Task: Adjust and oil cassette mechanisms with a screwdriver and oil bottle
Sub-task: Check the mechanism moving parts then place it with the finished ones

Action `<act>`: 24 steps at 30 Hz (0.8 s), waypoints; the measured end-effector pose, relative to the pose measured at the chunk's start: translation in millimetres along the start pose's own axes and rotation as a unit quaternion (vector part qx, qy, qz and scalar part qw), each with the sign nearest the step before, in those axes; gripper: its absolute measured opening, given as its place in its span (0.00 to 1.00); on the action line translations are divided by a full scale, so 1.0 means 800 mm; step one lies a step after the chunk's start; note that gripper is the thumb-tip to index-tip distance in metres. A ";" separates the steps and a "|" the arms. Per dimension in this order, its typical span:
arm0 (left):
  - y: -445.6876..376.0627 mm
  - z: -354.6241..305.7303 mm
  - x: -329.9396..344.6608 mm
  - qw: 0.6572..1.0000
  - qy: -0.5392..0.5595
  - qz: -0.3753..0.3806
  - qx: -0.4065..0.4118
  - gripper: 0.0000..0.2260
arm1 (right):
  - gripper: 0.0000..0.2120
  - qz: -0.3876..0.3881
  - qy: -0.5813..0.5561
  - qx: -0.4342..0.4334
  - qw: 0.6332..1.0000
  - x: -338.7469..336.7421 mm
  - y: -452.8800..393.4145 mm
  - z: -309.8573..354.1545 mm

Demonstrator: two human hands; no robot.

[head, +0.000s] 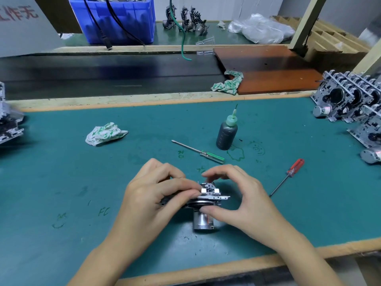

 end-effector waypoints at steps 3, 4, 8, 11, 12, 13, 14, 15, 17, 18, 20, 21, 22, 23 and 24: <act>0.000 -0.002 0.000 1.000 -0.016 0.001 0.011 0.05 | 0.14 0.017 -0.071 -0.005 0.997 0.008 -0.005 0.003; 0.000 -0.002 0.000 1.000 -0.017 0.001 0.013 0.05 | 0.14 0.016 -0.087 -0.003 0.996 0.008 -0.005 0.003; 0.001 -0.002 -0.001 1.000 -0.009 -0.009 0.019 0.05 | 0.14 0.011 -0.111 0.007 0.994 0.009 -0.006 -0.001; 0.001 -0.002 -0.002 0.999 -0.013 -0.021 0.031 0.07 | 0.14 0.022 -0.108 0.019 0.994 0.010 -0.008 -0.004; 0.001 -0.002 -0.002 0.999 -0.014 -0.023 0.033 0.08 | 0.14 0.020 -0.102 0.019 0.994 0.009 -0.009 -0.005; 0.001 -0.002 -0.001 0.999 -0.015 -0.025 0.035 0.08 | 0.14 0.014 -0.098 0.015 0.995 0.007 -0.010 -0.005; 0.001 -0.002 -0.001 0.999 -0.016 -0.026 0.035 0.08 | 0.15 0.008 -0.099 0.011 0.995 0.005 -0.010 -0.005; 0.001 -0.001 -0.001 0.999 -0.016 -0.028 0.035 0.08 | 0.15 0.004 -0.102 0.009 0.995 0.005 -0.009 -0.005; 0.002 0.000 -0.001 0.999 -0.015 -0.032 0.033 0.07 | 0.16 0.013 -0.103 0.001 0.995 0.006 -0.008 -0.004; 0.003 0.000 -0.002 0.999 -0.013 -0.033 0.032 0.07 | 0.16 0.025 -0.093 -0.006 0.995 0.007 -0.007 -0.003; 0.003 0.000 -0.002 0.999 -0.012 -0.034 0.031 0.08 | 0.19 0.037 -0.042 -0.020 0.998 0.004 -0.004 -0.005; 0.002 0.000 -0.002 0.999 -0.013 -0.035 0.030 0.08 | 0.21 0.029 0.000 -0.030 0.999 -0.001 -0.002 -0.007; 0.002 0.000 -0.002 0.999 -0.014 -0.036 0.029 0.08 | 0.23 0.012 0.050 -0.042 0.998 -0.005 0.001 -0.009; 0.002 0.000 -0.002 0.999 -0.015 -0.038 0.029 0.08 | 0.23 -0.009 0.104 -0.058 0.993 -0.008 0.004 -0.010; 0.003 0.000 -0.002 0.999 -0.016 -0.040 0.029 0.08 | 0.22 -0.033 0.155 -0.078 0.984 -0.010 0.009 -0.009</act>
Point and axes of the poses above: each hand's wrist, its own y-axis away from the middle knuckle, its own x-axis out of the palm, z = x × y, the point moved 8 cm from there along -y, towards the middle knuckle
